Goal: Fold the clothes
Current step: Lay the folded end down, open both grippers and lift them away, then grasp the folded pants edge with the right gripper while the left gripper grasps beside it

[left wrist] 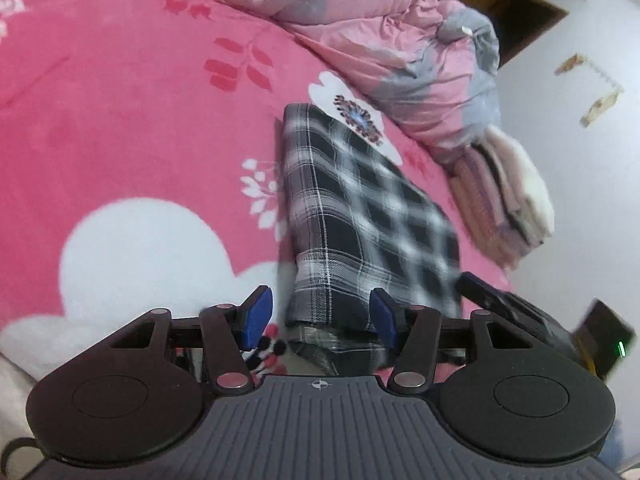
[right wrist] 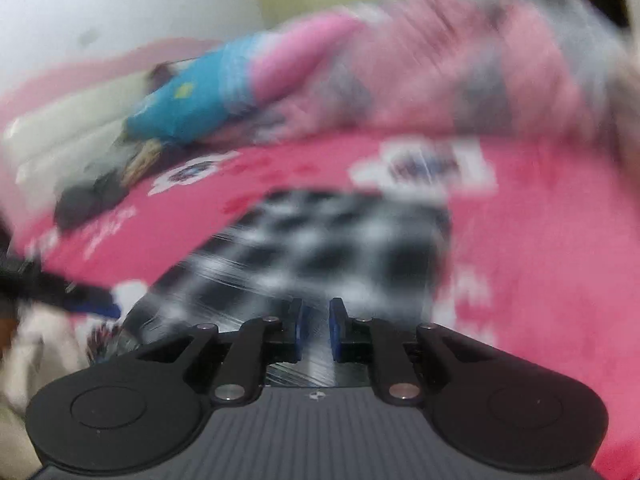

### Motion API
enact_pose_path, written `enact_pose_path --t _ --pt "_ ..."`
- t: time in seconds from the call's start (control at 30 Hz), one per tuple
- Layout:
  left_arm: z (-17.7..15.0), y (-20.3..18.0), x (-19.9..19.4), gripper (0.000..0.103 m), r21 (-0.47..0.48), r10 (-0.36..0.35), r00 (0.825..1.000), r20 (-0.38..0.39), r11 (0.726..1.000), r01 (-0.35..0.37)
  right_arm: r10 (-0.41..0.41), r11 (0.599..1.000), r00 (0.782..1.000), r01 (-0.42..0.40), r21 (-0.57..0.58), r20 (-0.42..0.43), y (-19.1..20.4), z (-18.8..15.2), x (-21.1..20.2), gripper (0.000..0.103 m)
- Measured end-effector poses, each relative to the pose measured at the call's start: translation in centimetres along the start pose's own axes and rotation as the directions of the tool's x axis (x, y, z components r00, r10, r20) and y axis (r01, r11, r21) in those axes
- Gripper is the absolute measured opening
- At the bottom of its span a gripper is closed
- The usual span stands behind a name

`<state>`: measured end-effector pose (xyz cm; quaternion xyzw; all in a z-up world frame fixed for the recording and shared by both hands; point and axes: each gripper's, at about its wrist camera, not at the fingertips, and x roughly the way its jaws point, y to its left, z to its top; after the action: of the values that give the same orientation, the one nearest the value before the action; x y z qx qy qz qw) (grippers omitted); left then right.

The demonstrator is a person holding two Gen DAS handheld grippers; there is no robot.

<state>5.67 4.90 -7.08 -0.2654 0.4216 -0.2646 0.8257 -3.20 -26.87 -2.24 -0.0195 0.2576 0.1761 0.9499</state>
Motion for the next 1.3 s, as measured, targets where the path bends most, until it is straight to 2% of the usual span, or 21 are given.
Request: enact_pose_path --t 0.1,0.17,0.2,0.23,0.27,0.33,0.37,0.4,0.43,0.47,0.5,0.53,0.6,0.73,0.77,0.83,0.87,0.9,1.03,1.17,1.3 --pt "0.3 1.0 -0.9 0.053 -0.032 0.008 0.999 0.043 0.999 -0.006 0.063 0.975 0.998 -0.056 -0.217 0.022 5.2 -0.3 -0.9 0.019" --pt "0.7 0.6 -2.4 0.052 0.02 0.07 0.993 0.093 0.997 -0.072 0.062 0.938 0.998 -0.056 -0.343 0.006 8.5 -0.7 -0.1 0.019" --pt "1.1 -0.3 -3.7 0.052 0.102 0.125 0.982 0.143 0.985 -0.14 0.06 0.913 0.998 -0.056 -0.404 -0.003 10.1 -1.0 0.3 0.019" --pt "1.4 -1.3 -5.0 0.052 0.193 0.185 0.962 0.201 0.955 -0.224 0.063 0.894 0.998 -0.063 -0.443 -0.015 11.3 -1.2 0.7 0.019" --pt "1.8 -2.5 -6.5 0.052 0.281 0.242 0.932 0.27 0.906 -0.317 0.085 0.883 0.996 -0.085 -0.462 -0.021 12.1 -1.3 0.9 0.019" --pt "2.4 -4.6 -9.3 0.052 0.407 0.323 0.849 0.418 0.769 -0.493 0.13 0.864 0.991 -0.131 -0.486 -0.037 13.4 -1.4 1.4 0.019" --pt "2.7 -5.3 -10.5 0.052 0.439 0.346 0.807 0.479 0.701 -0.562 0.15 0.857 0.988 -0.154 -0.492 -0.047 13.9 -1.5 1.7 0.019" --pt "3.1 -5.6 -11.5 0.052 0.451 0.367 0.769 0.523 0.647 -0.615 0.156 0.848 0.986 -0.164 -0.505 -0.057 14.5 -1.8 1.7 0.023" --pt "3.4 -5.6 -12.2 0.053 0.455 0.382 0.74 0.554 0.605 -0.653 0.145 0.838 0.987 -0.157 -0.523 -0.063 15.1 -2.2 2.2 0.026" --pt "3.5 -5.3 -12.6 0.052 0.454 0.392 0.73 0.559 0.592 -0.665 0.132 0.828 0.989 -0.148 -0.541 -0.067 15.7 -2.6 2.7 0.032" --pt "3.5 -4.8 -12.8 0.053 0.453 0.398 0.731 0.555 0.592 -0.667 0.117 0.819 0.991 -0.134 -0.559 -0.066 16.2 -3.1 3.1 0.036" --pt "3.3 -4.1 -12.5 0.053 0.453 0.396 0.755 0.523 0.621 -0.639 0.102 0.808 0.993 -0.12 -0.576 -0.063 16.7 -3.7 3.4 0.036" --pt "2.1 -2.5 -11.1 0.052 0.443 0.371 0.821 0.433 0.706 -0.553 0.058 0.792 0.997 -0.079 -0.606 -0.053 17.5 -4.7 4.1 0.036" --pt "-1.4 -0.1 -8.0 0.052 0.384 0.287 0.908 0.307 0.835 -0.394 -0.047 0.773 0.998 0.014 -0.634 -0.035 18.0 -6.0 5.8 0.034" --pt "-2.1 0.3 -7.4 0.052 0.367 0.262 0.922 0.285 0.859 -0.358 -0.069 0.765 0.997 0.039 -0.643 -0.021 18.0 -6.3 6.1 0.034" --pt "-2.8 0.7 -7.0 0.052 0.339 0.215 0.936 0.279 0.89 -0.305 -0.088 0.765 0.996 0.067 -0.64 0.0 17.9 -6.5 6.2 0.028" --pt "-3.2 0.9 -6.8 0.052 0.325 0.191 0.942 0.276 0.904 -0.278 -0.098 0.775 0.995 0.08 -0.626 0.006 17.7 -6.3 6.1 0.013" --pt "-3.5 1.0 -6.6 0.052 0.321 0.17 0.946 0.274 0.911 -0.257 -0.108 0.786 0.994 0.092 -0.612 0.011 17.5 -6.1 6.0 0.004" --pt "-4.4 0.1 -5.3 0.052 0.407 0.104 0.96 0.26 0.89 -0.207 -0.134 0.829 0.99 0.134 -0.544 0.04 16.5 -5.4 5.3 0.002" --pt "-5.6 -1.3 -3.2 0.05 0.516 0.055 0.971 0.234 0.839 -0.172 -0.146 0.849 0.988 0.153 -0.505 0.055 16.0 -5.1 4.8 0.002" --pt "-6.6 -1.9 -1.1 0.041 0.586 0.077 0.972 0.224 0.786 -0.197 -0.148 0.856 0.987 0.157 -0.493 0.057 16.0 -5.0 4.8 0.003"
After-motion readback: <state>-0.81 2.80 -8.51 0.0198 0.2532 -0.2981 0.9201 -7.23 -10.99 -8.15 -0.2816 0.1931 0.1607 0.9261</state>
